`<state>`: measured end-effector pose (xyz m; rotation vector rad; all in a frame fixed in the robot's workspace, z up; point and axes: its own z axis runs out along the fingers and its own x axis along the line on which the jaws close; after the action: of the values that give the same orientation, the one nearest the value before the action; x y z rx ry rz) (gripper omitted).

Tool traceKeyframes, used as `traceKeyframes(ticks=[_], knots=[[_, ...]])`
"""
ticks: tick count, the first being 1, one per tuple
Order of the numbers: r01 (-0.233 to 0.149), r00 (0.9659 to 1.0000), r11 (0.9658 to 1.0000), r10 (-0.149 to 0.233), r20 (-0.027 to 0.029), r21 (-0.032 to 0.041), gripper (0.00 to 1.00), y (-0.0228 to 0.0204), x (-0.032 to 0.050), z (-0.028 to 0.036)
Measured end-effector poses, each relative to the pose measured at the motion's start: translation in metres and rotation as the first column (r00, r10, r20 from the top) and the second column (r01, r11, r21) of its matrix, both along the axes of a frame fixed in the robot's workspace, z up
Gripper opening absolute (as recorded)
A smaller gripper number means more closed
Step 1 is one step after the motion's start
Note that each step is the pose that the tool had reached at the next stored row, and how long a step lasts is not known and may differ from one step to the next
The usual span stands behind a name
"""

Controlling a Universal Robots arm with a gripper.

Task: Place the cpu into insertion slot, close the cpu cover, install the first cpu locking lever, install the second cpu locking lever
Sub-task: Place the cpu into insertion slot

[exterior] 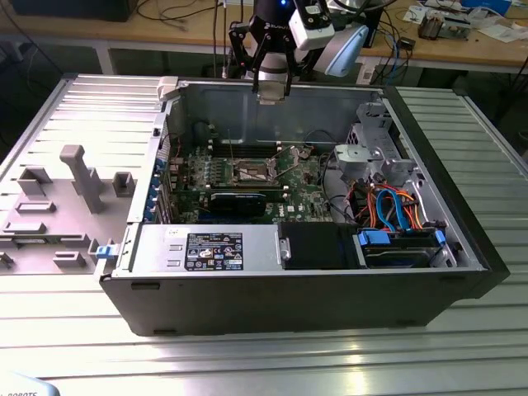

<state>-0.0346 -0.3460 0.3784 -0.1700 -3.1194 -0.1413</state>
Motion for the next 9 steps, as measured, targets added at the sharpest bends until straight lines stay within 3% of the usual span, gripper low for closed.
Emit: traceKeyframes(ticks=[9], knots=[[0.029, 0.9996, 0.9996, -0.029, -0.0001, -0.0001, 0.54, -0.0002, 0.0000, -0.0004]])
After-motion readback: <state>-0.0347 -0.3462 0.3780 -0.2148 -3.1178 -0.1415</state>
